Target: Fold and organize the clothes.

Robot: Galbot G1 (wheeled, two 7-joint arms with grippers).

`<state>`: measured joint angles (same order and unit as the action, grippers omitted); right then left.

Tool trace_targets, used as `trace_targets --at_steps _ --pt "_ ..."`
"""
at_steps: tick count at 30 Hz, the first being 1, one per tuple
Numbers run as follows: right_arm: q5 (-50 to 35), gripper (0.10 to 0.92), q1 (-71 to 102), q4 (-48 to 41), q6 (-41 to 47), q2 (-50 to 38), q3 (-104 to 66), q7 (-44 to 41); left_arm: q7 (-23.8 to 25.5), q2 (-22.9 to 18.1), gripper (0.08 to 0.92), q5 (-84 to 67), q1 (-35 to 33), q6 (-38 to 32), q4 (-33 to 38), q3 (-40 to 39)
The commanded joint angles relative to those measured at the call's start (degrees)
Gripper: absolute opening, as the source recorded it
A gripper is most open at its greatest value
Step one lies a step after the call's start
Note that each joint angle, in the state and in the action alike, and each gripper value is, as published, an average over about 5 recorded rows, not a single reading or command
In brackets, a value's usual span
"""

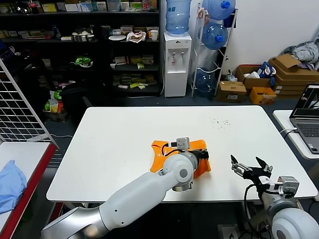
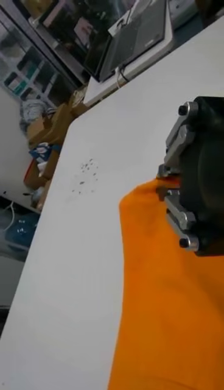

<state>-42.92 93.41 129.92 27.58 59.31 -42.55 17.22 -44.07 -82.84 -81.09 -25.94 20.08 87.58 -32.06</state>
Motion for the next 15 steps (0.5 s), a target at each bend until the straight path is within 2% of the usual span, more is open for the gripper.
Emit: trace_targets --at_steps 1,5,8,11,13,15 --pt "2.5 0.921 2.0 1.4 -6.1 -1.8 -2.9 -8.1 11.4 7.6 0.226 21.5 -5.0 -2.2 11.3 -0.9" --pt "4.4 0.921 0.4 -2.4 -9.7 -2.4 -1.2 -10.9 19.2 18.1 0.338 34.5 -13.9 -6.6 20.7 3.5" --pt "7.1 0.921 -0.1 -5.9 -13.8 -2.2 0.0 -13.4 23.9 25.4 0.425 40.5 -22.9 -10.4 26.3 11.1" --pt "9.9 0.921 0.7 -8.5 -18.7 -1.2 0.2 -16.4 30.4 31.8 0.512 46.5 -36.2 -15.0 31.1 22.3" --pt "12.2 0.921 1.8 -10.0 -22.5 0.3 0.1 -18.2 34.7 33.7 0.572 49.4 -46.6 -18.7 33.5 31.4" --pt "14.6 0.921 2.9 -11.3 -26.3 2.4 -0.3 -19.7 38.3 32.8 0.624 52.2 -56.1 -22.6 34.6 40.4"
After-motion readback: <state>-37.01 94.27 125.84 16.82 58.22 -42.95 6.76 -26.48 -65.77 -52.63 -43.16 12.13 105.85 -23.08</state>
